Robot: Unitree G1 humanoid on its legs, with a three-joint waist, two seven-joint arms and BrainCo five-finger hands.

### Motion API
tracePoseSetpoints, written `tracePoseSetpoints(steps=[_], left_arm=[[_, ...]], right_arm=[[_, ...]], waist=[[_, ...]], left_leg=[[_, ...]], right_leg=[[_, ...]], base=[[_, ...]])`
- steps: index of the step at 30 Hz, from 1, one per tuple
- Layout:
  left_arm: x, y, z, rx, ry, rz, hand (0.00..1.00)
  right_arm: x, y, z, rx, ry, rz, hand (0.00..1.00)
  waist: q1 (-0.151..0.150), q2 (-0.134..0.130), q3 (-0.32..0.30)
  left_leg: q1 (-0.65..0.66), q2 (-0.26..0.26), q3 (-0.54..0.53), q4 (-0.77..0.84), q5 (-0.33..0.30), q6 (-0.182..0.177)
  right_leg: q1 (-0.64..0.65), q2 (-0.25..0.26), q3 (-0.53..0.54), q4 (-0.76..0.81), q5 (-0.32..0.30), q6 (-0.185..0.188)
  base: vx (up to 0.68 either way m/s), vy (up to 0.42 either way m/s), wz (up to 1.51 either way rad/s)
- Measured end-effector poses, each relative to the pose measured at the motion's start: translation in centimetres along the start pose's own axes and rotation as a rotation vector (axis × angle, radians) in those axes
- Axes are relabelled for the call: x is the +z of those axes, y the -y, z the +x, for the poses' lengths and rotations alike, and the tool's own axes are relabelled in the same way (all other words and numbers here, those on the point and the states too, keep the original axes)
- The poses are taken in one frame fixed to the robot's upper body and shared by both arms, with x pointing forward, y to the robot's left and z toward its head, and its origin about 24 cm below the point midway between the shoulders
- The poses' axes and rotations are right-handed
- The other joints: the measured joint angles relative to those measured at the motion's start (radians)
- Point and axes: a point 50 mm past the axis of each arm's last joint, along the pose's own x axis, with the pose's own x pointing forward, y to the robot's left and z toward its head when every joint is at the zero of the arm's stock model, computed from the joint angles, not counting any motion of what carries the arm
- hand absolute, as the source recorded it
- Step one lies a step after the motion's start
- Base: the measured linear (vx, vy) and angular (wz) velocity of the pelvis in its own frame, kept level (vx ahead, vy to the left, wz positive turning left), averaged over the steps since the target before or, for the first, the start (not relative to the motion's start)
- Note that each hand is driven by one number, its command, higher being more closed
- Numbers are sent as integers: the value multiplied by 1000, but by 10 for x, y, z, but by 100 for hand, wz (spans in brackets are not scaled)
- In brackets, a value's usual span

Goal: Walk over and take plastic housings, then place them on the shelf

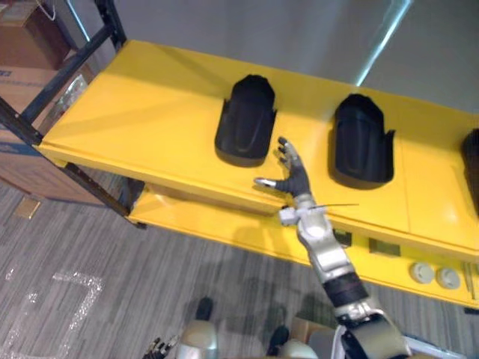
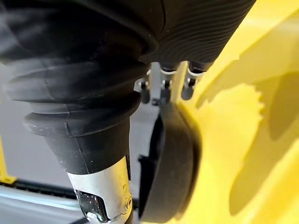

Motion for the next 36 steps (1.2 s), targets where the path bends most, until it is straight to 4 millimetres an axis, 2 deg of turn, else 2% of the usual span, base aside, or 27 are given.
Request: tracePoseSetpoints(steps=[3,12,36], left_arm=[[-3,-3,-1,11,-4,4,0],[-4,-4,-1,21,-8,2,0],[-4,-5,-1,24,-10,2,0]], right_arm=[[-2,-8,-1,41,-15,3,0],[-13,-11,-2,64,-64,3,0],[-14,-10,9,66,-80,-18,0]], waist=[[-14,-3,-2],[-11,-4,-2],[-13,-6,-4]], left_leg=[[6,-1,4,-5,3,1],[5,-6,-4,-6,7,4],[-10,-10,-32,-13,23,5]], right_leg=[[1,-1,3,0,2,3],[14,-1,-4,-22,10,7],[23,0,-30,-38,23,5]], base=[[-27,-4,-7],[-11,-3,1],[-18,-7,3]])
